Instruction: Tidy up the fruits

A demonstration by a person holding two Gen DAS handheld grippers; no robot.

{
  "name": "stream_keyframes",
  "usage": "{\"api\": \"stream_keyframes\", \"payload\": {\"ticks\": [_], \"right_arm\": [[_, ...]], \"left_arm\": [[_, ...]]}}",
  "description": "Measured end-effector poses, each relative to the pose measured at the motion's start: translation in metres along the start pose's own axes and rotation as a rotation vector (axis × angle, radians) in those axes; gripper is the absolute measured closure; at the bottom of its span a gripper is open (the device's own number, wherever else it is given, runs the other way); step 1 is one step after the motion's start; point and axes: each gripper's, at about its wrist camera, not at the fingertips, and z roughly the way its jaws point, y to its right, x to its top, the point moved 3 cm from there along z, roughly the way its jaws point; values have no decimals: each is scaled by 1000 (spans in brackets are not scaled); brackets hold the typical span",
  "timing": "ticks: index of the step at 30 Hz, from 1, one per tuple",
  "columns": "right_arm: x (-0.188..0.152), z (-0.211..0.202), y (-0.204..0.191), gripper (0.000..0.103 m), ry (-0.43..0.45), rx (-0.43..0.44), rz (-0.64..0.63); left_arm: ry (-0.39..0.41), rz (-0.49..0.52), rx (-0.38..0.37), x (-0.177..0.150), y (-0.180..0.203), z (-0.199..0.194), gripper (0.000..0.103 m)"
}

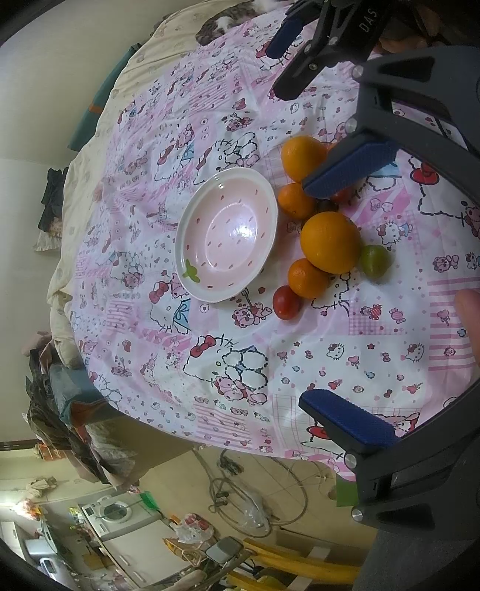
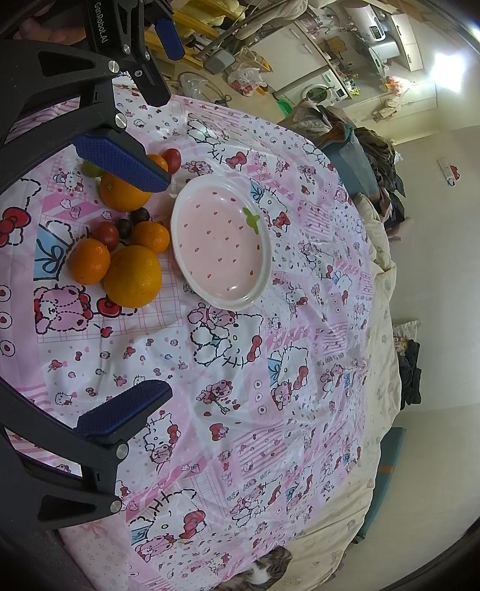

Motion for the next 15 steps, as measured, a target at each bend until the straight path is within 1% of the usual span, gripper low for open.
{"api": "stream_keyframes", "payload": {"ticks": [15], "right_arm": [[0,0,0,0,2,-1,1]], "left_arm": [[-2,1,-3,-1,1,-1,0]]}}
